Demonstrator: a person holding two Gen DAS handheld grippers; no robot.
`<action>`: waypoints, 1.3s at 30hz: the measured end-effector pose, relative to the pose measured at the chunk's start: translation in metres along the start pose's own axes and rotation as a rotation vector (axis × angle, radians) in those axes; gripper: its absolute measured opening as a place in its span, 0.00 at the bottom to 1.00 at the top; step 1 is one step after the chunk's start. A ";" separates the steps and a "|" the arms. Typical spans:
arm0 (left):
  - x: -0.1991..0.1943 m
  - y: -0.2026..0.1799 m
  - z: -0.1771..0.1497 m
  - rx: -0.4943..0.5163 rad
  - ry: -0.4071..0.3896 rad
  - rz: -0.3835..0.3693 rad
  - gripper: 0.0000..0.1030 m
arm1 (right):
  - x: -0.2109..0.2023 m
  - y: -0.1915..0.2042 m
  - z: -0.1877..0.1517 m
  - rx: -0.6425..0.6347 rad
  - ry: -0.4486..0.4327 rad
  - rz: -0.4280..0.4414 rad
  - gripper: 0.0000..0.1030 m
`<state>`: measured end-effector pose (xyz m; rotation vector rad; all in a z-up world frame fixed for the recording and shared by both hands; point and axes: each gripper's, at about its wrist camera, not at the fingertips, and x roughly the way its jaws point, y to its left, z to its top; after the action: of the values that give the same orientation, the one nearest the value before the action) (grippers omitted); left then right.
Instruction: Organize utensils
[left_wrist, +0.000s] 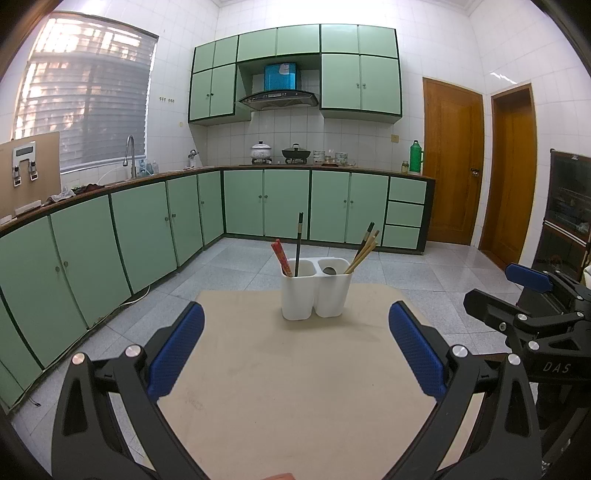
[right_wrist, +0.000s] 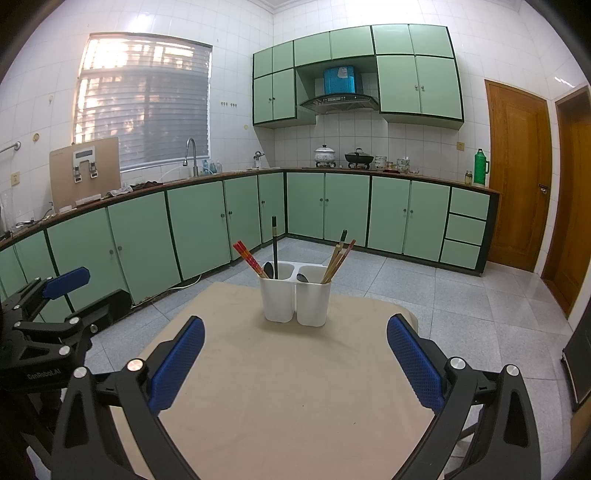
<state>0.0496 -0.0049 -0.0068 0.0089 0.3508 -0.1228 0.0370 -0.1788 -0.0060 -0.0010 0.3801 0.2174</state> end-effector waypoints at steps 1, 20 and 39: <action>0.000 0.000 -0.001 -0.001 0.000 0.000 0.94 | 0.000 0.000 0.000 0.000 0.001 0.001 0.94; 0.002 0.000 -0.004 -0.006 0.006 -0.001 0.94 | -0.001 0.000 0.001 0.000 0.002 -0.001 0.94; 0.008 -0.004 -0.006 -0.019 0.025 -0.004 0.94 | 0.001 0.000 -0.008 0.002 0.008 -0.002 0.94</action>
<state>0.0539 -0.0097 -0.0154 -0.0090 0.3766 -0.1229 0.0351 -0.1790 -0.0135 -0.0003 0.3884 0.2147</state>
